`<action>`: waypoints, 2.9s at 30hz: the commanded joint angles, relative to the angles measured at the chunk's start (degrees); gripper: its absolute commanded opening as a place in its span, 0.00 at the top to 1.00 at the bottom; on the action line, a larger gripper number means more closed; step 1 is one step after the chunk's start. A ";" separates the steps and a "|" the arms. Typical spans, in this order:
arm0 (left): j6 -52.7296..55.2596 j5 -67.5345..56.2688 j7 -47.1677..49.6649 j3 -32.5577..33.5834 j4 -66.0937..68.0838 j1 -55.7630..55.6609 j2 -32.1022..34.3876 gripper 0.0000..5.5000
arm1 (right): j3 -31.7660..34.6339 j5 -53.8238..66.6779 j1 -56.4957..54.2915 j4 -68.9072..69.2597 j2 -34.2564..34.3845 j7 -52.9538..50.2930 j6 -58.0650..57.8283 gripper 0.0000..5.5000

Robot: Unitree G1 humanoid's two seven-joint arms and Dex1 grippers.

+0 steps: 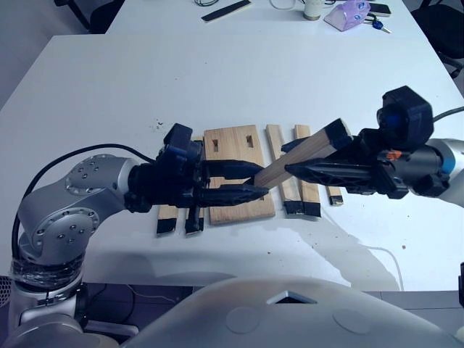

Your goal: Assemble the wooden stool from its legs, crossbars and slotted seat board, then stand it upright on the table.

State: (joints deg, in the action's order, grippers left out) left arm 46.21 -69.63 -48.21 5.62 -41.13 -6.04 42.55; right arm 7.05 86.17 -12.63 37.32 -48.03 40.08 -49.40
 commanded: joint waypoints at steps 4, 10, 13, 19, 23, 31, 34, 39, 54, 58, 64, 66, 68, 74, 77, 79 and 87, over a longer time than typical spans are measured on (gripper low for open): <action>-0.59 6.32 6.77 -1.92 4.23 -2.25 -0.97 0.57 | -0.61 -13.34 2.01 -1.15 -2.38 2.12 1.81 0.76; -5.00 16.59 2.40 -4.90 3.74 3.18 1.54 0.44 | -7.67 -46.44 6.76 -10.93 -9.20 11.06 19.84 0.76; -6.24 17.63 1.54 -5.52 2.98 5.01 0.26 0.44 | -11.05 -57.81 7.88 -20.90 -7.43 13.83 31.41 0.76; -7.96 20.63 1.36 -7.89 0.79 8.36 -0.36 0.44 | -14.88 -70.01 4.48 -35.30 -1.50 15.89 48.27 0.76; -8.56 22.06 1.01 -8.25 1.86 7.74 -0.37 0.44 | -15.04 -72.84 4.19 -39.83 0.69 16.87 53.23 0.76; -9.13 23.05 0.92 -8.40 1.62 8.49 -0.67 0.44 | -11.19 -71.53 3.16 -34.38 0.89 17.41 52.45 0.76; -9.34 23.64 1.37 -8.72 1.55 8.71 -1.07 0.44 | -10.43 -70.32 2.59 -31.41 0.97 17.91 50.74 0.76; -9.43 24.17 1.49 -9.02 1.20 9.07 -1.39 0.44 | -11.86 -70.86 5.07 -29.38 1.41 19.28 50.21 0.76; -8.65 23.66 1.37 -9.58 0.44 8.65 -1.46 0.44 | -16.52 -69.42 10.97 -30.28 -3.40 29.52 43.14 0.76; -8.65 23.82 1.65 -9.95 0.09 9.07 -1.67 0.44 | -18.03 -69.82 5.48 -34.69 -2.30 31.07 40.09 0.76; -8.63 24.23 1.12 -10.80 0.35 8.65 -1.34 0.44 | -22.42 -72.92 -0.08 -44.45 2.44 30.59 38.88 0.76; -8.54 24.45 0.77 -11.22 0.63 8.26 -1.17 0.44 | -24.39 -74.84 -1.18 -49.04 4.12 30.32 40.03 0.76; -8.22 24.26 0.30 -11.45 0.83 7.86 -0.94 0.44 | -26.10 -76.14 -1.77 -53.33 5.43 30.43 40.50 0.76; -7.23 23.53 -0.88 -11.38 1.05 7.20 -0.29 0.44 | -27.01 -75.48 -3.30 -60.64 7.74 30.47 39.27 0.76; -6.84 23.26 -0.98 -11.17 0.91 7.32 -0.32 0.44 | -26.24 -74.34 -3.66 -61.64 8.37 30.14 38.76 0.76; -6.74 23.34 -0.96 -11.21 1.03 7.36 -0.39 0.44 | -26.00 -74.35 -3.31 -62.12 8.68 29.75 39.08 0.76; -5.82 22.84 -0.93 -10.88 1.58 6.59 -0.56 0.44 | -21.05 -73.21 0.89 -61.03 12.85 21.63 42.06 0.56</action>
State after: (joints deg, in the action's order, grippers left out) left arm 39.66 -46.24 -49.18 -5.50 -39.72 0.99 41.80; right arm -13.68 15.61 -14.74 -22.38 -36.00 64.85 -5.28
